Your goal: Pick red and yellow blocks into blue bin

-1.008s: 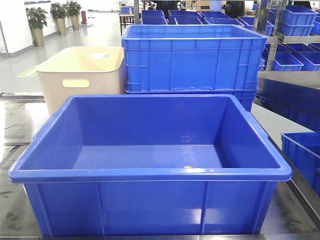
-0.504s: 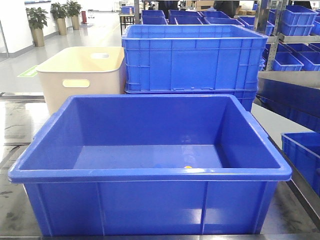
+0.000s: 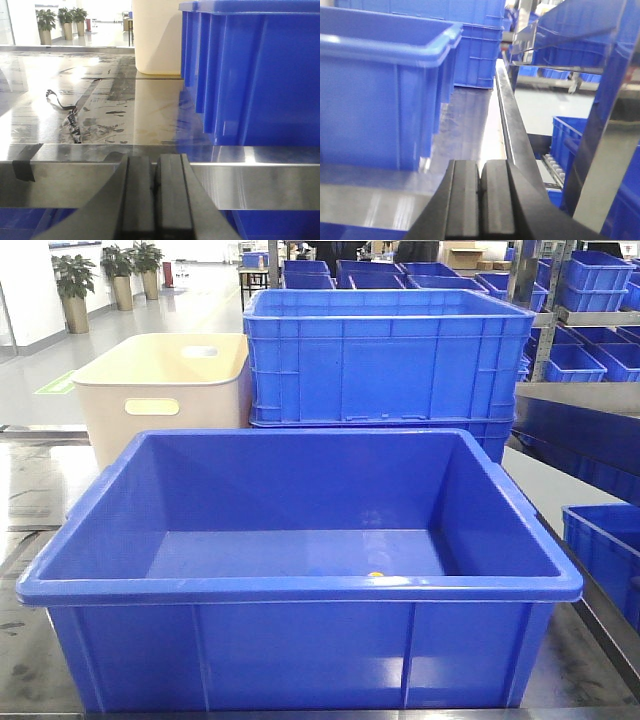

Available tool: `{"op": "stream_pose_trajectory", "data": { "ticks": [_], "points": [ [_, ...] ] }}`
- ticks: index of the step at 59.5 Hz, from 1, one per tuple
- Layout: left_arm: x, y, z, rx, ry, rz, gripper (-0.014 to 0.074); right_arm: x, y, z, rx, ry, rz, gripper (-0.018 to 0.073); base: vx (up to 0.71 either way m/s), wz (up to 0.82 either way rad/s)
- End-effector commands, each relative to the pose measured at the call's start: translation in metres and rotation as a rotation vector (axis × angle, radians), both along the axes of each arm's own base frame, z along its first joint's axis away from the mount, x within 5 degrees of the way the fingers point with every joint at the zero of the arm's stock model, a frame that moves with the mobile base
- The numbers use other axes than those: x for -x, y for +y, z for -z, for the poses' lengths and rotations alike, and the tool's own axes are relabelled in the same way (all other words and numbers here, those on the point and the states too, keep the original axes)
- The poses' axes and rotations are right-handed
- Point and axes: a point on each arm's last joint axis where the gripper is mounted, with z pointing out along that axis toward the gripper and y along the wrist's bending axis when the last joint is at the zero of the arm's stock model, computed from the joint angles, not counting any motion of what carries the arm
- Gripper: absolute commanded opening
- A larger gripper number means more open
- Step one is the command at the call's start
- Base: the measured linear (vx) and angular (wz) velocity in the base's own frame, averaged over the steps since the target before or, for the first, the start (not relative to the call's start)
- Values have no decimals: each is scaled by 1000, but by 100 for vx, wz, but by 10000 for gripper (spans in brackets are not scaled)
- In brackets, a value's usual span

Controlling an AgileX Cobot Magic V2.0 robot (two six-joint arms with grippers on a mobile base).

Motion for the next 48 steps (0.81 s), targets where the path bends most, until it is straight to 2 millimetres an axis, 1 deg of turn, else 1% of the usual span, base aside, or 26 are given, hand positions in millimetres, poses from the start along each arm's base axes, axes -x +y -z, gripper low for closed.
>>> {"op": "stream_pose_trajectory", "data": {
  "ticks": [1,6,14,48],
  "points": [
    [2,0,-15,16,-127,-4,-7,0,-2,1,8,-134,26,-10,0,0],
    [2,0,-15,16,-127,-4,-7,0,-3,17,8,-167,36,-10,0,0],
    [2,0,-15,16,-127,-4,-7,1,-5,36,10,-229,52,-10,0,0],
    [2,0,-15,16,-126,-4,-7,0,-4,35,24,-223,43,-10,0,0]
  ]
}}
